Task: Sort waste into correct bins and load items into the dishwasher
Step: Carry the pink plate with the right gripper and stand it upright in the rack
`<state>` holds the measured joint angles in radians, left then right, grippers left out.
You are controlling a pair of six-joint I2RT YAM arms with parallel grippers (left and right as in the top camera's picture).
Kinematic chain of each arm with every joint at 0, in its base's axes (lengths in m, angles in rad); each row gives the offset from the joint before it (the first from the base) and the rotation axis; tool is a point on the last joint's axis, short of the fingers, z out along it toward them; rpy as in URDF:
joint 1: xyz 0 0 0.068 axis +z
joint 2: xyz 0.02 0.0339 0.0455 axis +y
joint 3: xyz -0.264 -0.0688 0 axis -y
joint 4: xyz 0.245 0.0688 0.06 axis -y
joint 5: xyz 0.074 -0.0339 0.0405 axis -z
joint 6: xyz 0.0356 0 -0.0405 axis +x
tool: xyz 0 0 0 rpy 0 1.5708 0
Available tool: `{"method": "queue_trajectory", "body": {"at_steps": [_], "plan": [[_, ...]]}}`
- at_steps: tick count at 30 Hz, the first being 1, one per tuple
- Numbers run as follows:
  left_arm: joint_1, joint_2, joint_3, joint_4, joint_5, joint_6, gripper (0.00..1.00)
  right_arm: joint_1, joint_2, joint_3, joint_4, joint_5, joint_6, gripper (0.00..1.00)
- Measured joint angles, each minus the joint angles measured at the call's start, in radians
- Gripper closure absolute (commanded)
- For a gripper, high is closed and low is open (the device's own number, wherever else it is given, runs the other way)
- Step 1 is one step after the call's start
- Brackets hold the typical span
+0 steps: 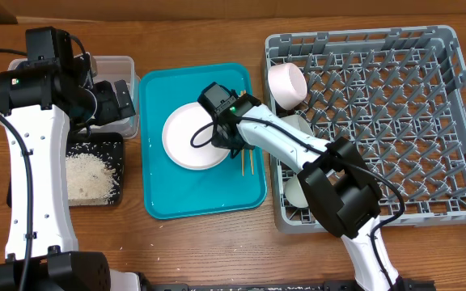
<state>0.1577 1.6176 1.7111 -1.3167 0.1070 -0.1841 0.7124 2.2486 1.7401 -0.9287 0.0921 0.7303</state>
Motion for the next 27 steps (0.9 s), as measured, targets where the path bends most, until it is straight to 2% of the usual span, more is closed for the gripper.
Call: {"method": "queue_trajectory", "body": {"at_steps": [11,18,27], "plan": [[0.0,0.0,0.0,0.0,0.0,0.0,0.0,0.002,-0.089,0.087,-0.18,-0.031,-0.193,0.96],[0.0,0.0,0.0,0.0,0.0,0.0,0.0,0.002,-0.252,0.121,-0.285,0.054,-0.23,0.96],[0.0,0.0,0.0,0.0,0.0,0.0,0.0,0.002,-0.275,0.127,-0.438,0.201,-0.234,0.96]]}}
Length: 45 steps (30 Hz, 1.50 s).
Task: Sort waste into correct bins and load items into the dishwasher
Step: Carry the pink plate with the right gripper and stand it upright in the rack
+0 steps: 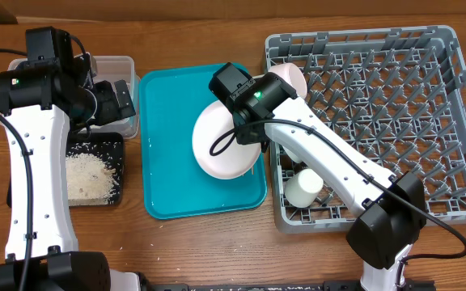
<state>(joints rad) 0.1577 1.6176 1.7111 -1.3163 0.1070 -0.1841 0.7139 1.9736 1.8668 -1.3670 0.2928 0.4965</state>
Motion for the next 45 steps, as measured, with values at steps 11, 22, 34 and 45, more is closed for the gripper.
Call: {"method": "queue_trajectory", "body": {"at_steps": [11,22,34,45], "plan": [[0.0,0.0,0.0,0.0,0.0,0.0,0.0,-0.064,-0.086,0.0,-0.061,0.095,0.0,0.96],[0.0,0.0,0.0,0.0,0.0,0.0,0.0,-0.191,-0.176,0.0,-0.091,0.26,0.0,0.96],[0.0,0.0,0.0,0.0,0.0,0.0,0.0,-0.198,-0.185,0.0,-0.018,0.825,-0.004,0.96],[0.0,0.0,0.0,0.0,0.0,0.0,0.0,-0.344,-0.163,0.0,0.15,0.856,-0.109,0.96]]}}
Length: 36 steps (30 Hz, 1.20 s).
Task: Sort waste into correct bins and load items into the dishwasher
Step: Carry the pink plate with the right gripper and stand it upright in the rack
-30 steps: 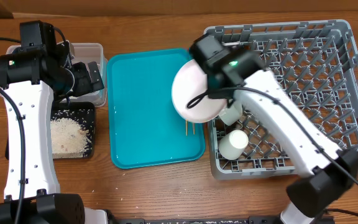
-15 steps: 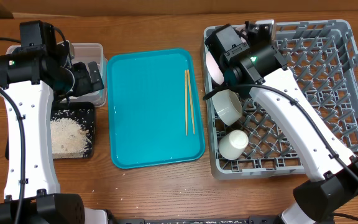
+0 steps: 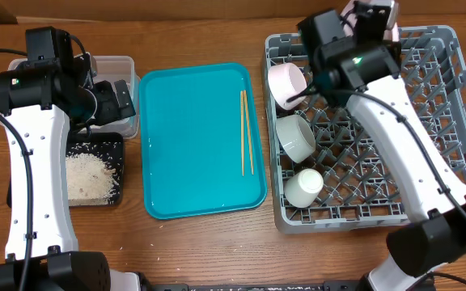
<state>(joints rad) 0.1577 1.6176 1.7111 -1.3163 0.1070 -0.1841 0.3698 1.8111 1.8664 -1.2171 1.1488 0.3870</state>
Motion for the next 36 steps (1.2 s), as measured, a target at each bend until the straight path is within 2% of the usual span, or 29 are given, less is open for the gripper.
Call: {"method": "queue_trajectory", "body": {"at_steps": [7,14,23,36], "plan": [[0.0,0.0,0.0,0.0,0.0,0.0,0.0,-0.023,0.037,0.0,0.145,-0.109,-0.084,0.96],[0.0,0.0,0.0,0.0,0.0,0.0,0.0,-0.023,0.093,0.0,0.201,-0.156,-0.127,0.96],[0.0,0.0,0.0,0.0,0.0,0.0,0.0,-0.047,0.189,0.0,0.207,-0.165,-0.132,0.96],[0.0,0.0,0.0,0.0,0.0,0.0,0.0,-0.098,0.197,0.0,0.204,-0.174,-0.134,0.96]]}}
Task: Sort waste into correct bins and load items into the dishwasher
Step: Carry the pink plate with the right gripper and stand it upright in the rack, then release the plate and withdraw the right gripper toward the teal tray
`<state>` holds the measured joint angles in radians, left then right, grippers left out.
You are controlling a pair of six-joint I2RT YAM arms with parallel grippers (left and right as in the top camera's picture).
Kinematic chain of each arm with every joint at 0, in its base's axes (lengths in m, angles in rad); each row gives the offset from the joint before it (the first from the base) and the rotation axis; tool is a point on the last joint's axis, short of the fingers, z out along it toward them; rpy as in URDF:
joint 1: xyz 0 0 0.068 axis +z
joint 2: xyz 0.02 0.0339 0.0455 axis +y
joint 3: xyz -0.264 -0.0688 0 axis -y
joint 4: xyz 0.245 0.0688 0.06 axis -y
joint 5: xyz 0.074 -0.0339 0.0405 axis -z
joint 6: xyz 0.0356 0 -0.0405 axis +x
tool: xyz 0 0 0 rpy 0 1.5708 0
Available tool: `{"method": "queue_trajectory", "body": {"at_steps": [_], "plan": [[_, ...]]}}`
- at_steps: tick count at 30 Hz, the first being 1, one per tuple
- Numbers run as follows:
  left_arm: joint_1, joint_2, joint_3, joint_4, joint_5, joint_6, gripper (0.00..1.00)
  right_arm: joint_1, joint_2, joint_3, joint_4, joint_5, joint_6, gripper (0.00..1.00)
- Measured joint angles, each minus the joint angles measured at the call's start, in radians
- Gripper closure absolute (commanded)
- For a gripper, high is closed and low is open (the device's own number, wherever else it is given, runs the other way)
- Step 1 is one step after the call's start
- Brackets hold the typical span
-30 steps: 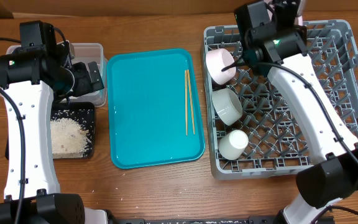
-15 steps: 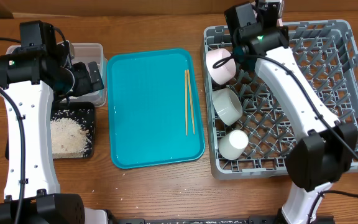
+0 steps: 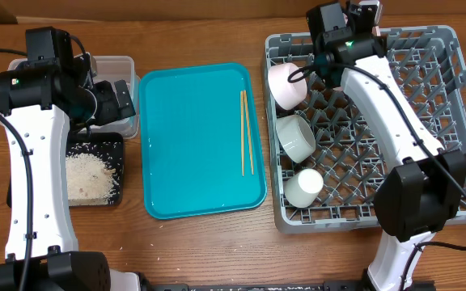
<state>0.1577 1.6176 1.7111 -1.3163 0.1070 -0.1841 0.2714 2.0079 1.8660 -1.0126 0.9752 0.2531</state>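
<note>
My right gripper [image 3: 366, 11] reaches over the far edge of the grey dish rack [image 3: 427, 121], shut on a white plate [image 3: 369, 7] of which only a sliver shows, edge-on. In the rack's left column lie a pink bowl [image 3: 285, 83], a white bowl [image 3: 295, 136] and a white cup [image 3: 304, 187]. Two wooden chopsticks [image 3: 247, 133] lie on the teal tray [image 3: 192, 162], right of its middle. My left gripper [image 3: 124, 99] hovers open and empty beside the clear bin [image 3: 113, 66].
A black tray holding rice [image 3: 91, 174] sits in front of the clear bin at the left. The left arm's white link [image 3: 35, 170] runs along the table's left side. The right arm's link [image 3: 387, 97] crosses the rack diagonally.
My right gripper has moved slightly left and farther back over the rack's far edge, and less of the plate shows. The left arm has not moved.
The right gripper was at the white plate on the teal tray, over the chopsticks. Then it held the plate lifted and tilted above the tray. Later the plate was above the rack's back, leaving only chopsticks on the tray, and now it is at the far edge.
</note>
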Motion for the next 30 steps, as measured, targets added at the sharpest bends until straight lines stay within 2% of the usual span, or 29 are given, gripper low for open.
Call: {"method": "queue_trajectory", "body": {"at_steps": [7,12,17,25,30], "plan": [[0.0,0.0,0.0,0.0,0.0,0.0,0.0,0.004,0.0,0.0,-0.034,-0.05,0.0,0.95],[0.0,0.0,0.0,0.0,0.0,0.0,0.0,0.023,0.0,0.0,-0.06,-0.08,0.0,0.63],[0.0,0.0,0.0,0.0,0.0,0.0,0.0,0.043,0.0,0.0,-0.078,-0.101,0.003,0.5],[0.0,0.0,0.0,0.0,0.0,0.0,0.0,0.05,-0.012,0.0,-0.079,-0.127,0.002,0.47],[0.0,0.0,0.0,0.0,0.0,0.0,0.0,0.05,-0.086,0.0,-0.08,-0.166,0.002,0.47]]}}
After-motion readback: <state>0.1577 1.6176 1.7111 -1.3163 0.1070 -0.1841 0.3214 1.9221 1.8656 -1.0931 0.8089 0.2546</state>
